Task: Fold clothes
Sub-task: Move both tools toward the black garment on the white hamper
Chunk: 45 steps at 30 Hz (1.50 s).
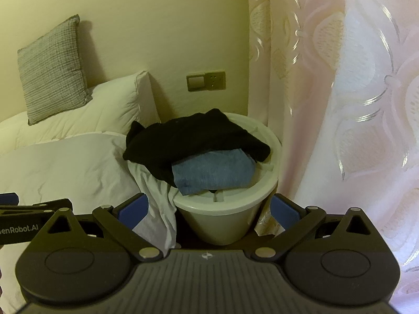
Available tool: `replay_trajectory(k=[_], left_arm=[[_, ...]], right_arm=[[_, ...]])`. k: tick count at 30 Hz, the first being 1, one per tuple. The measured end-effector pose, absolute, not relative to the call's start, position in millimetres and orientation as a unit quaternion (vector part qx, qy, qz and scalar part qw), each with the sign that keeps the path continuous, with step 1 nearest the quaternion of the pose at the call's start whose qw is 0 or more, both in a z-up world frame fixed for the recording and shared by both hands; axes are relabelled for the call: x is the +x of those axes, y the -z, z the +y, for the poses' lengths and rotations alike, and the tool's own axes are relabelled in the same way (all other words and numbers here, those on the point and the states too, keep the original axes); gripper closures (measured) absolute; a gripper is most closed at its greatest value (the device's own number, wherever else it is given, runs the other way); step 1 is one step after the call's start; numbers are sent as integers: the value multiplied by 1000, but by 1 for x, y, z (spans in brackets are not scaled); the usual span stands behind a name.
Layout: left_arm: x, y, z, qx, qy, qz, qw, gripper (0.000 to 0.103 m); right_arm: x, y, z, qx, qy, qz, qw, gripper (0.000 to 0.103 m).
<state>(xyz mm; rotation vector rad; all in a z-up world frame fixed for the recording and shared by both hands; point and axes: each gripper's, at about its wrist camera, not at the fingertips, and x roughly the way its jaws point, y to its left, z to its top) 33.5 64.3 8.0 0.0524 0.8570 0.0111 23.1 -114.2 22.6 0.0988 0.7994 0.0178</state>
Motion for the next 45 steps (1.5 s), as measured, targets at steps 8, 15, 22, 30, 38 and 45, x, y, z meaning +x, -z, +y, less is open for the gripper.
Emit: replay_trajectory(k=[8, 15, 22, 30, 38, 45], left_arm=[[44, -6, 73, 31, 10, 416, 909, 1], [58, -3, 79, 34, 22, 418, 907, 1], [65, 0, 85, 42, 21, 420, 906, 1], [74, 2, 93, 41, 14, 426, 904, 1], [87, 17, 100, 18, 19, 441, 897, 1], [107, 34, 103, 12, 6, 450, 893, 1]], right_arm=[[34, -19, -104, 47, 0, 392, 919, 1], [44, -13, -97, 47, 4, 391, 919, 1], [53, -9, -94, 51, 7, 396, 917, 1], [62, -5, -85, 49, 2, 400, 915, 1], [72, 5, -86, 49, 5, 409, 911, 1], [93, 24, -92, 52, 6, 428, 902, 1]])
